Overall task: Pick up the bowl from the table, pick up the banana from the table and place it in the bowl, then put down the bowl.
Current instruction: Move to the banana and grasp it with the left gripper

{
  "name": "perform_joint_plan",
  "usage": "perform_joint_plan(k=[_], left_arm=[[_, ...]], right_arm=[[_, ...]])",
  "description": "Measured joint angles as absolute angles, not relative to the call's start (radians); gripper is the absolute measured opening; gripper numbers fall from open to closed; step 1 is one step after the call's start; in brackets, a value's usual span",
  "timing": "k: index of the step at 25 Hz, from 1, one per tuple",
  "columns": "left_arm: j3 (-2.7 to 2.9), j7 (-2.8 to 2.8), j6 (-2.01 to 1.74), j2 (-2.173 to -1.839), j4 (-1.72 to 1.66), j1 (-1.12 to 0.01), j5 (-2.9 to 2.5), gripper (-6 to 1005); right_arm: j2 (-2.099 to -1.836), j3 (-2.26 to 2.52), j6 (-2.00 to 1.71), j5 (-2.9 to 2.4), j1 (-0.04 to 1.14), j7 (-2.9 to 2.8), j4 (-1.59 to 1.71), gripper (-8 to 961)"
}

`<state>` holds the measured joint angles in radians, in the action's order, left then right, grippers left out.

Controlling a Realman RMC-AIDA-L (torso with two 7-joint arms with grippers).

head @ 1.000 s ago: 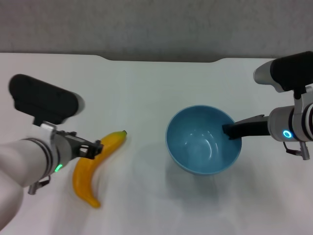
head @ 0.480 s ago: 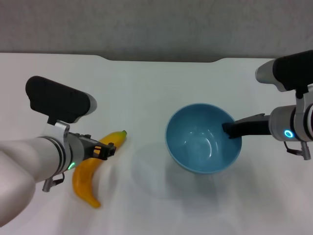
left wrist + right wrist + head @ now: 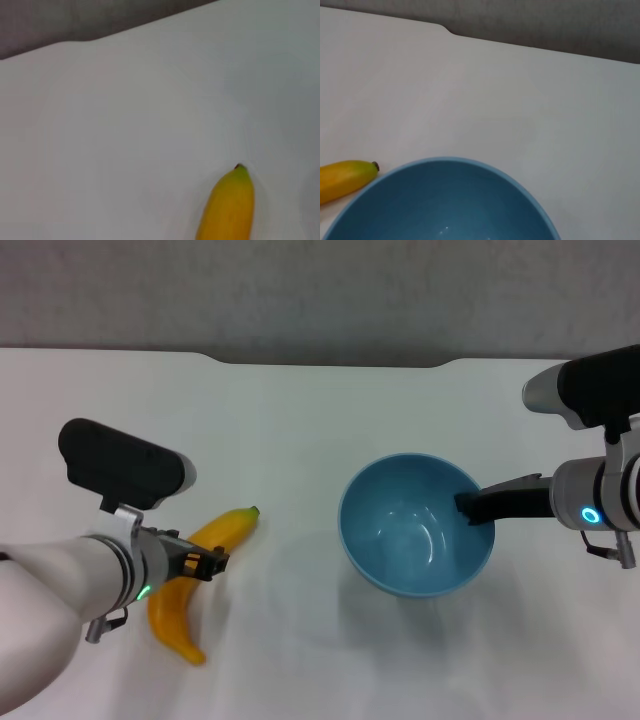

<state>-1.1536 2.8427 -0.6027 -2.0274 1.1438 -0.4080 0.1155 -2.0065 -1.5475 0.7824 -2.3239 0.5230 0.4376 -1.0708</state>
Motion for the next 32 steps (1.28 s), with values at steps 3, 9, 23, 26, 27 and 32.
perform_joint_plan(k=[3,9,23,26,27,32], left_arm=[[-1.154,2.842,-0.588,-2.028,1.104,-0.422,0.114,658],[-1.155,2.842,-0.571,-2.028,1.073,-0.427,0.114,657],[-1.184,2.842,-0.552,-2.028,1.002,-0.442,0.113,651],[-1.186,2.842,-0.552,-2.028,0.995,-0.442,0.113,649],[-1.186,2.842,-0.552,-2.028,0.994,-0.442,0.113,649],[-1.188,2.842,-0.554,-2.029,0.996,-0.443,0.113,626]], right_arm=[[-2.006,-1.548,0.782,-2.323,0.523,0.438,-1.071,48],[-2.008,-1.547,0.782,-2.322,0.521,0.438,-1.078,50],[-2.008,-1.537,0.782,-2.322,0.522,0.439,-1.081,56],[-2.008,-1.536,0.781,-2.322,0.522,0.439,-1.082,57],[-2.008,-1.536,0.781,-2.322,0.522,0.439,-1.081,58],[-2.008,-1.536,0.779,-2.322,0.522,0.439,-1.081,60]])
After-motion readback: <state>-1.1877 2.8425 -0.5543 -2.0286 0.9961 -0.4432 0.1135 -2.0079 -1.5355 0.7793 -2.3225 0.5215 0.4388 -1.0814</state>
